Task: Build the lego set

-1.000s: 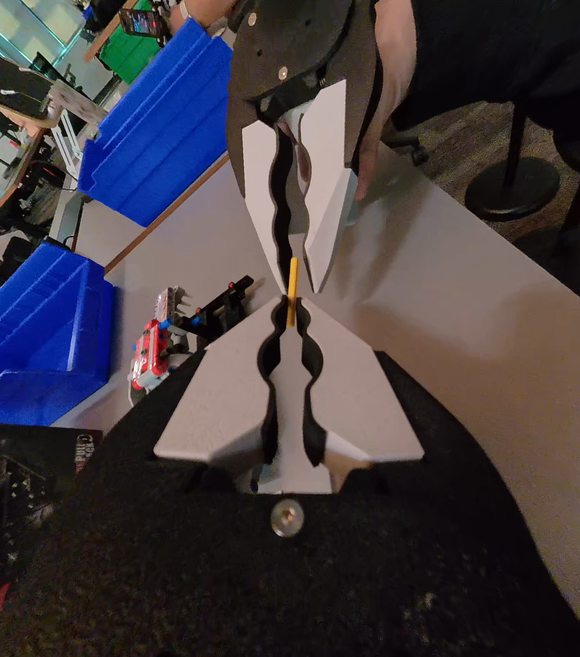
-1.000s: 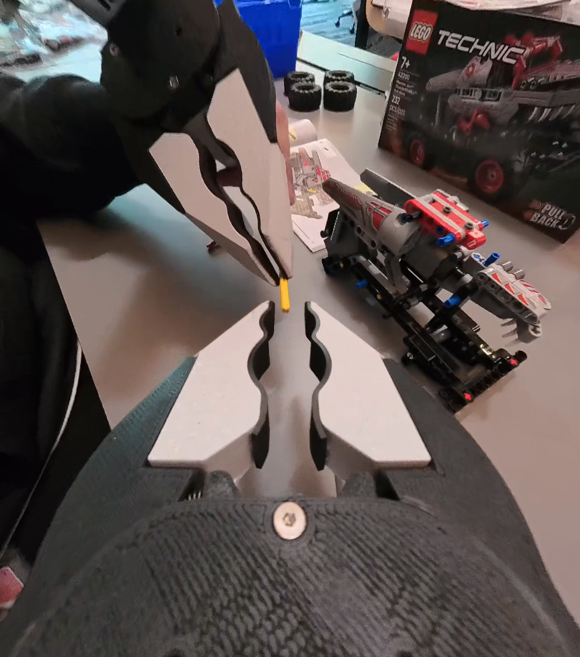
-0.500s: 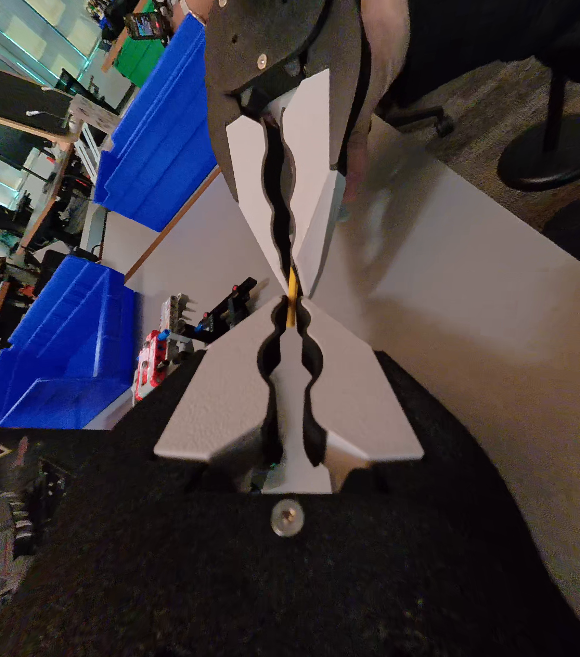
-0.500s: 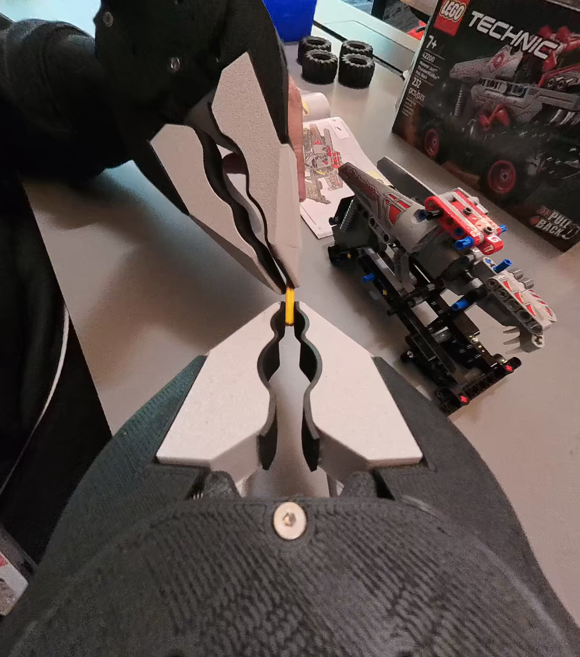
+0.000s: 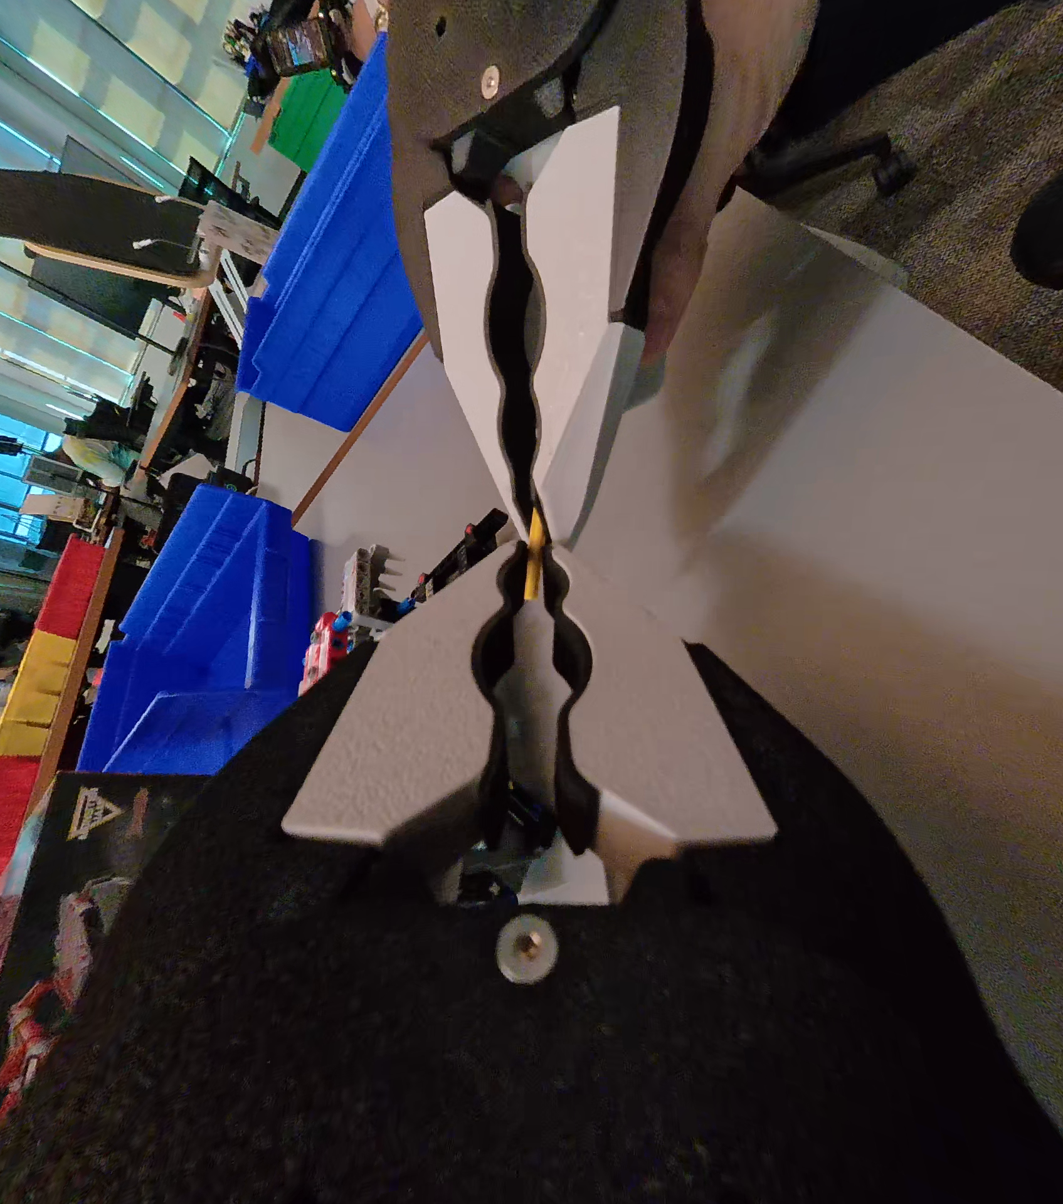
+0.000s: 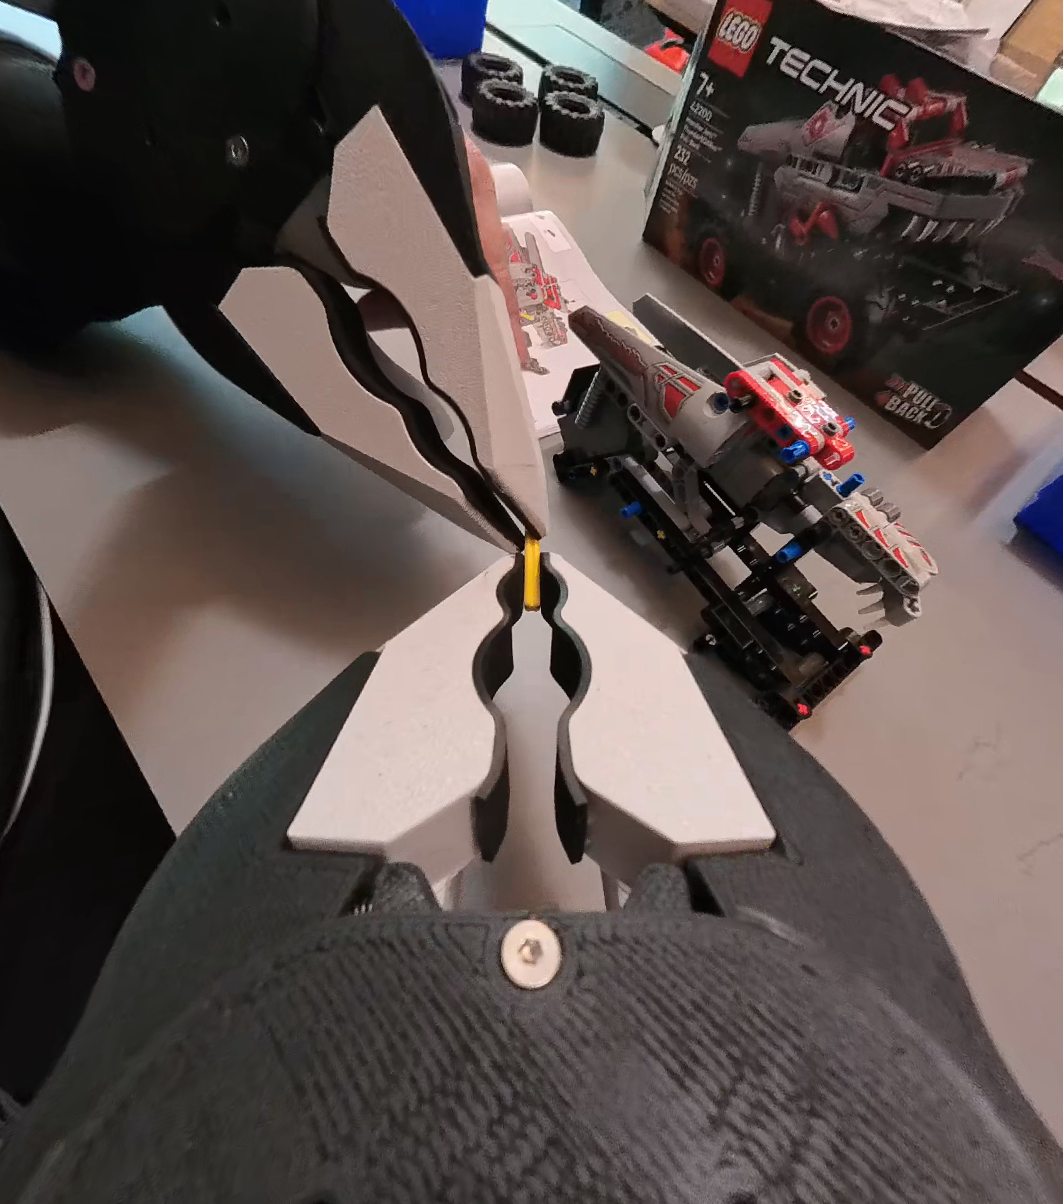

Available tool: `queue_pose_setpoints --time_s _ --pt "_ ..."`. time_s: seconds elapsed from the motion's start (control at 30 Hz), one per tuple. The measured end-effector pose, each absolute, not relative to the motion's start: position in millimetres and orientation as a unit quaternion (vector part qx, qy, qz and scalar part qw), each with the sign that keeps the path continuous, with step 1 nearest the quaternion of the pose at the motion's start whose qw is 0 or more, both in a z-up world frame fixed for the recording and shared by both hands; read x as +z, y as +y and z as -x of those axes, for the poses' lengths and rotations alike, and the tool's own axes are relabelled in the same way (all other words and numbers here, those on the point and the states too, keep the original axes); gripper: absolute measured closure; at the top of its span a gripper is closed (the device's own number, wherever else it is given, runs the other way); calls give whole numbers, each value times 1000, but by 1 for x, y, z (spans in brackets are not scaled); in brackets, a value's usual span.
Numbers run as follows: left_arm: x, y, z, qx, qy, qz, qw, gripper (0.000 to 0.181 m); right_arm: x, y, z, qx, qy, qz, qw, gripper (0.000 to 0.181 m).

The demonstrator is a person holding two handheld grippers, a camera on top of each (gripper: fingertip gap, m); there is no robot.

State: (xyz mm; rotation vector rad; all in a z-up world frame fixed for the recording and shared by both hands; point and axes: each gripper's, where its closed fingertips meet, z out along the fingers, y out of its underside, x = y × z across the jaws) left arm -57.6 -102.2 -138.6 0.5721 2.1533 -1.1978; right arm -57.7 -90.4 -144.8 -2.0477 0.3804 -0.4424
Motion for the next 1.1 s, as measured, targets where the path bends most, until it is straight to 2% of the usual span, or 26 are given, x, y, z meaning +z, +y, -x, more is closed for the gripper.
queue_pose_setpoints --time_s 0.03,0.27,0.37,0.5,0.83,0.93,1.03,1.1 --pt "-138 -102 58 -452 810 -219 301 179 -144 -90 58 -181 158 839 488 179" --pt "-136 -100 61 -463 805 -241 282 179 -141 -88 62 -213 163 823 500 179" --pt "-136 -97 57 -458 805 -247 286 179 -138 -90 65 -198 167 815 518 172" --pt "-131 -97 56 -472 799 -247 281 179 -129 -92 63 -193 170 796 548 178" --pt "-137 -99 49 -459 806 -246 281 179 -132 -92 56 -207 177 795 543 178" --pt "-127 -98 41 -486 810 -196 263 178 -132 -93 50 -218 195 795 532 178" --pt "-96 -91 19 -529 811 -111 226 153 -131 -114 23 -295 259 766 509 178" --pt "-79 -84 -5 -525 822 -72 207 147 -128 -128 7 -334 313 726 513 179"
